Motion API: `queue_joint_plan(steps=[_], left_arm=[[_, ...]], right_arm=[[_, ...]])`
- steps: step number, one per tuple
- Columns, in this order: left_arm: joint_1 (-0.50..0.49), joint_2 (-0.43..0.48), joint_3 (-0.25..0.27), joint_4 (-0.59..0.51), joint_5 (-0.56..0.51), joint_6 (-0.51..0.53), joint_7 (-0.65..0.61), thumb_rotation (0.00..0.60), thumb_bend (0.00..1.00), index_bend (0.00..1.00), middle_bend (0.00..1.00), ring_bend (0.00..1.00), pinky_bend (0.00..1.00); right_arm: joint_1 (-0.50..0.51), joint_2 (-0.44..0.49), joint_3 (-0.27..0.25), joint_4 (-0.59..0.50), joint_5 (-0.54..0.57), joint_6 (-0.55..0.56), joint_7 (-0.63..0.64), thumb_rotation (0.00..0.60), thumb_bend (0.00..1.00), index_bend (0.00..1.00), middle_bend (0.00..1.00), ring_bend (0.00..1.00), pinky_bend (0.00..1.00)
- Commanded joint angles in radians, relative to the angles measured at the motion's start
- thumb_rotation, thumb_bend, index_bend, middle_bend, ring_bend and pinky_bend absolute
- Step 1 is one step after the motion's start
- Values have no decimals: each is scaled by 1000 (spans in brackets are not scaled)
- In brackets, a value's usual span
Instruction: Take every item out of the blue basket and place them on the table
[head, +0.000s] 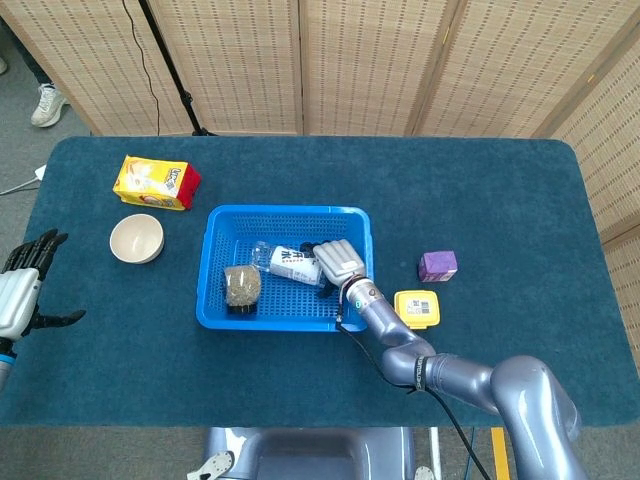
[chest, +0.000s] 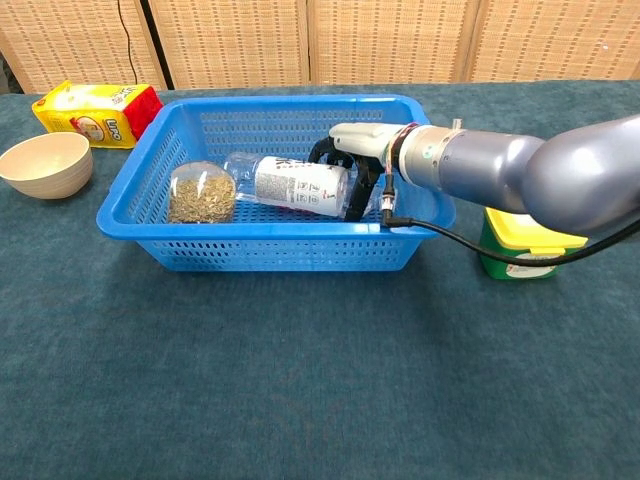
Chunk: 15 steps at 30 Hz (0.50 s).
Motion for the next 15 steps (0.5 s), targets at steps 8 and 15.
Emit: queue_joint_plan(steps=[8,15], left_arm=[[2,1,6,-7,17,4,3,600,100,0,0,0,0],[2,0,15,-10,40,3,6,600,100,0,0,0,0]], right_arm=[[-68,62,43,-132,-211,212,88,600,322,572,666,637,519],[-140,241,98,-362,-242,339,41,600,333,574,671,637,519]])
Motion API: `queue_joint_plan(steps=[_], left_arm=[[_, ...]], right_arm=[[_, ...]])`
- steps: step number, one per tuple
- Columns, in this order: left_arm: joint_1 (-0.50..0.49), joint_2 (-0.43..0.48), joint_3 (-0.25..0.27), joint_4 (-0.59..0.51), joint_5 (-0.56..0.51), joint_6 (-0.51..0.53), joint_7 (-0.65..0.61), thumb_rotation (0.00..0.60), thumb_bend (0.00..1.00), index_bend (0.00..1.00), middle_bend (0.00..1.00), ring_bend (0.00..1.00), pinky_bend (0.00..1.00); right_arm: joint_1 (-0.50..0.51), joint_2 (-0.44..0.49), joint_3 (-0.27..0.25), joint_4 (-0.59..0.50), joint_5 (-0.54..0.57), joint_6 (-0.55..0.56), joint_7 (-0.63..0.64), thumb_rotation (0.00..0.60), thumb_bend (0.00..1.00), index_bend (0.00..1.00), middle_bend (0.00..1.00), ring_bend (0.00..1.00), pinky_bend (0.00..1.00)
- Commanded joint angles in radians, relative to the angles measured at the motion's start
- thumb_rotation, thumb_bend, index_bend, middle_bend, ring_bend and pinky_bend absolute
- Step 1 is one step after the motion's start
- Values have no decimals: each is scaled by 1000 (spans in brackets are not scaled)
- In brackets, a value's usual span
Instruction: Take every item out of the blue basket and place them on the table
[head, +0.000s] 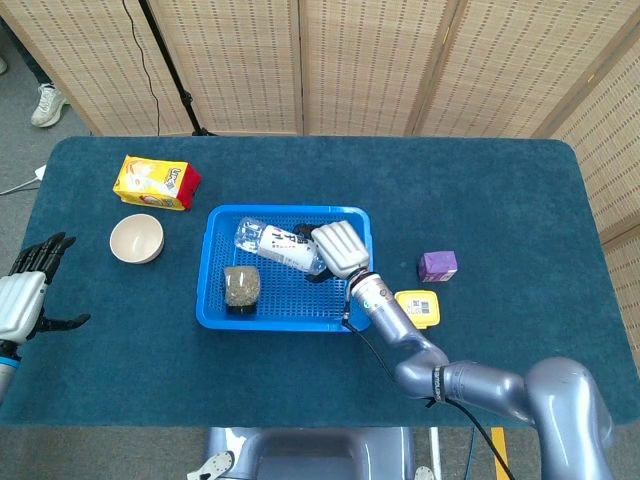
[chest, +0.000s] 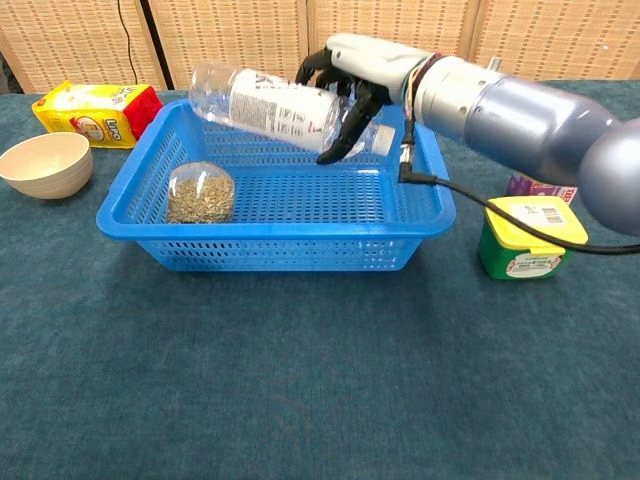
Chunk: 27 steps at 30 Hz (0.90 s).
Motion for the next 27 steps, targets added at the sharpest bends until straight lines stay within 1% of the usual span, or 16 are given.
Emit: queue_joint_plan(steps=[1,5,8,11,14,17,19,22,24,25,27], left_arm=[[0,0,3,-1,6,0,1,600,99,0,0,0,0],[4,1,10,-7,23,6,2,600,99,0,0,0,0],[5,4,14,-13,32,7,1,600,99,0,0,0,0],[3,6,15,-18,40,6,0,600,100,0,0,0,0],[4,4,18,-21,48,11,6,600,100,0,0,0,0],[6,0,21,-25,49,15,16,600,100,0,0,0,0],[5,-2,21,-28,45,15,25,600,100,0,0,0,0],[4,-5,19,-33,38,16,36,600,100,0,0,0,0],[3,-8,19,-35,34,17,45,600,100,0,0,0,0],[2,-10,19,-36,32,17,51,600,100,0,0,0,0],[1,-16,22,-35,27,15,63,600,100,0,0,0,0]], right_arm=[[-62,137,47,-146,-20,93,-35,600,333,574,672,637,519],[-127,271,86,-216,29,138,-57,600,334,574,674,637,519],[-163,340,81,-217,65,129,-78,600,334,574,674,637,519],[-211,386,57,-172,109,111,-79,600,334,585,674,638,519],[-254,393,9,-75,130,66,-59,600,335,592,674,637,519],[-279,372,-22,16,138,18,-22,600,334,593,674,637,519],[-289,357,-40,65,130,-10,-6,600,334,593,674,636,519],[-297,343,-62,105,109,-47,20,600,334,586,665,621,517],[-296,343,-79,117,78,-78,39,600,329,556,621,557,487],[-295,350,-88,114,58,-106,62,600,254,500,548,473,446],[-292,372,-102,90,33,-187,129,600,54,311,326,250,331]])
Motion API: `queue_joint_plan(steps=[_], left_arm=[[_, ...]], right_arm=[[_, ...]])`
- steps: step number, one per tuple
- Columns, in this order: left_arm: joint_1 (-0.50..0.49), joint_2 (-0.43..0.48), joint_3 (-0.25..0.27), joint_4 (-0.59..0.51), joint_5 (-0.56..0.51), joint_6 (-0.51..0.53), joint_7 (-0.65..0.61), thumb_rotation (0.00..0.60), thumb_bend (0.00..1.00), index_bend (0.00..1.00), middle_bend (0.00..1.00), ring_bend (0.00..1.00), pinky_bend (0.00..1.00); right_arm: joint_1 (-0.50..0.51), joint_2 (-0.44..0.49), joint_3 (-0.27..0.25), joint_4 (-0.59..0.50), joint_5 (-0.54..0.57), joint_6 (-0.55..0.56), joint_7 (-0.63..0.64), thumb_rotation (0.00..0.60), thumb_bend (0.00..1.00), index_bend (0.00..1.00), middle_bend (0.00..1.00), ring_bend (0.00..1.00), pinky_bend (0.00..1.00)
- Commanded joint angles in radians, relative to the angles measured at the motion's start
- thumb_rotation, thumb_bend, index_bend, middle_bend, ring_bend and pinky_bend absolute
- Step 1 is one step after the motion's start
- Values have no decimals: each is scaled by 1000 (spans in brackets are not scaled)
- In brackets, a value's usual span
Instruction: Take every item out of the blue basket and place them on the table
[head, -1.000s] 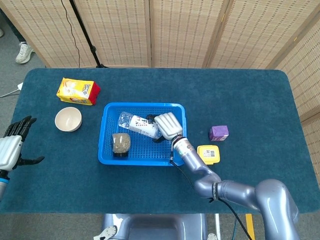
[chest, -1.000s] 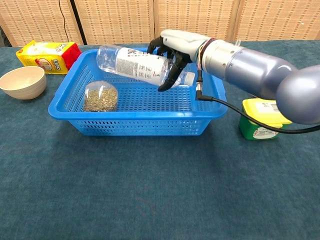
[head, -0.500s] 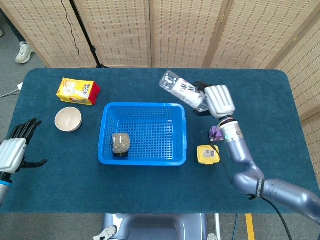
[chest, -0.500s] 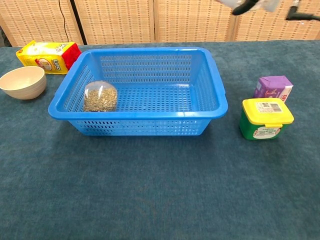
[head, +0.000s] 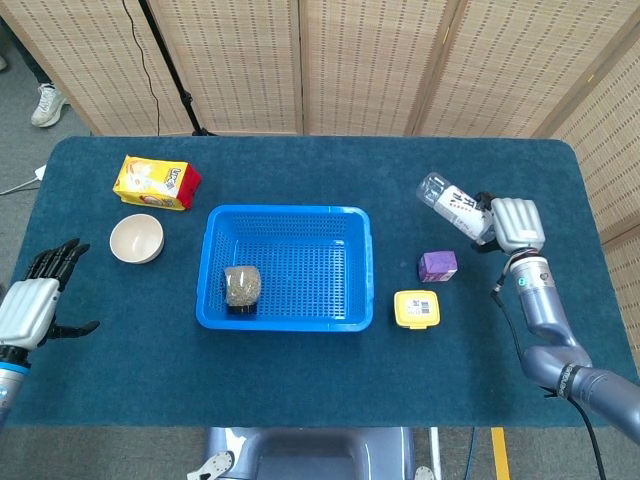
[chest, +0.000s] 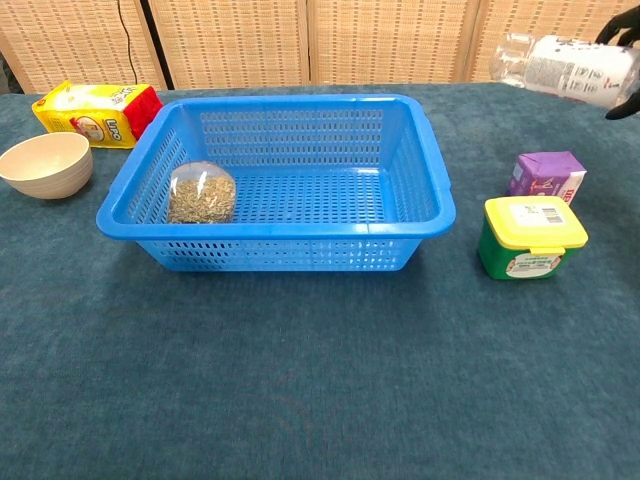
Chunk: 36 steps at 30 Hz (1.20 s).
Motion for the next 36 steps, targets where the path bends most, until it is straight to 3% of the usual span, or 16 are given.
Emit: queue_joint_plan(steps=[1,3,5,8,14,20,22,28,31,36], left_arm=[[-2,-10,3,2,-7,-2,18,600,100,0,0,0,0],[-2,-16,4,4,-9,-2,25,600,100,0,0,0,0],[-4,-22,4,9,-7,0,29,600,100,0,0,0,0],[-6,-31,3,17,-4,1,32,600,100,0,0,0,0],[-26,-58,3,32,24,-18,16,600,103,0,0,0,0],[-96,-35,-13,-5,60,-102,13,600,102,0,0,0,0],[-157,-15,-32,-31,57,-181,29,600,102,0,0,0,0],[-277,-25,-71,-71,-43,-307,148,600,94,0,0,0,0],[-347,-57,-85,-88,-147,-361,250,600,93,0,0,0,0],[-457,-116,-86,-92,-362,-392,411,600,92,0,0,0,0]], right_arm=[[2,37,-32,-32,-61,-150,134,600,8,247,249,177,293],[3,51,-30,-46,-85,-183,184,600,0,97,66,31,193],[0,65,-24,-66,-123,-188,239,600,0,25,4,0,135],[-11,85,-24,-92,-181,-159,281,600,0,0,0,0,90],[-92,170,-59,-217,-334,48,261,600,0,0,0,0,80],[-218,265,-139,-348,-490,261,255,600,0,0,0,0,70],[-272,272,-167,-363,-535,353,210,600,0,0,0,0,35],[-376,233,-203,-322,-584,516,117,600,0,0,0,0,0],[-436,220,-226,-307,-598,589,44,600,0,0,0,0,0],[-494,210,-241,-325,-605,647,35,600,0,0,0,0,0]])
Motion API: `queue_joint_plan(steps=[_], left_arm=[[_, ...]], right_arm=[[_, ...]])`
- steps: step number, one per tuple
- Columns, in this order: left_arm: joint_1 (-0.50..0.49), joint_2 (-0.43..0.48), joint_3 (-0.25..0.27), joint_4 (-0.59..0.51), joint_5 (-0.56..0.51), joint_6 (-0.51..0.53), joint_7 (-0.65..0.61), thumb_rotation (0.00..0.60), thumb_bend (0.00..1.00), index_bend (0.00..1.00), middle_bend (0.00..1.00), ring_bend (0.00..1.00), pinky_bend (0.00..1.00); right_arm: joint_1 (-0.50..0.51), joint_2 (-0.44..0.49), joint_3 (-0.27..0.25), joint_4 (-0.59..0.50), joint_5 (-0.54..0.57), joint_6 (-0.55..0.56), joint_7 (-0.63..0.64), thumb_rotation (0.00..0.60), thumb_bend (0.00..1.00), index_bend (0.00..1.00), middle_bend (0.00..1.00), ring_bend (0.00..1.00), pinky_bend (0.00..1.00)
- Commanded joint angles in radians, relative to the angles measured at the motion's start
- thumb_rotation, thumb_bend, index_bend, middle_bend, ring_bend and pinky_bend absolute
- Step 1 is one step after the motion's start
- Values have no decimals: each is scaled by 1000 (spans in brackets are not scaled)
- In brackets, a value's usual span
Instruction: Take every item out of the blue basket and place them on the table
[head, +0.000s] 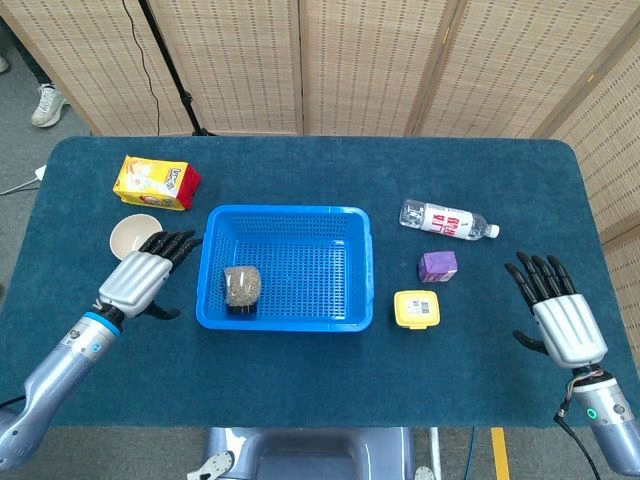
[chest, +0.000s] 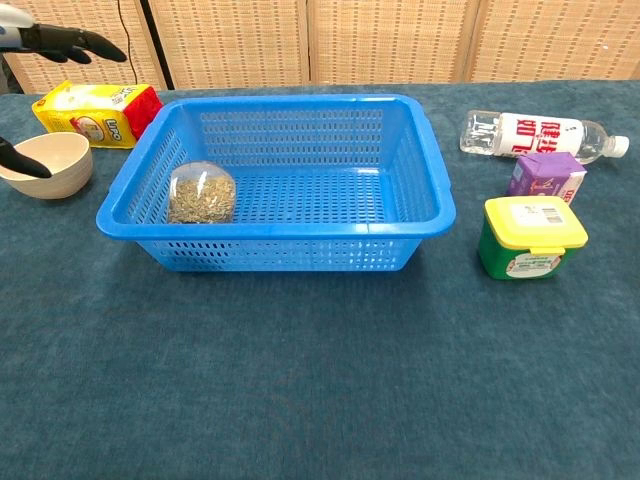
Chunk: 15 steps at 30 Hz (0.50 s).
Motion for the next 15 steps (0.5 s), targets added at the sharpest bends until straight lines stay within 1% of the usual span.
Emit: queue_joint_plan(steps=[1,4,7,10,15], left_arm=[[-119,-63,-7,-13,-195,-47,136,600,92,0,0,0,0],[-168,-103,1,-5,-272,-45,185,600,93,0,0,0,0],[-215,-153,11,16,-337,-32,229,600,93,0,0,0,0],[-268,-210,23,48,-424,-13,280,600,93,0,0,0,0],[-333,-276,23,102,-520,4,321,600,93,0,0,0,0]], right_arm=[[-36,-12,-14,-7,-6,32,-14,600,0,0,0,0,0],[-55,-16,-14,-1,-3,48,-9,600,0,0,0,0,0],[-74,-23,-15,17,-6,67,17,600,0,0,0,0,0],[-86,-34,-12,42,-11,80,47,600,0,0,0,0,0],[-91,-39,-3,70,-12,85,74,600,0,0,0,0,0]])
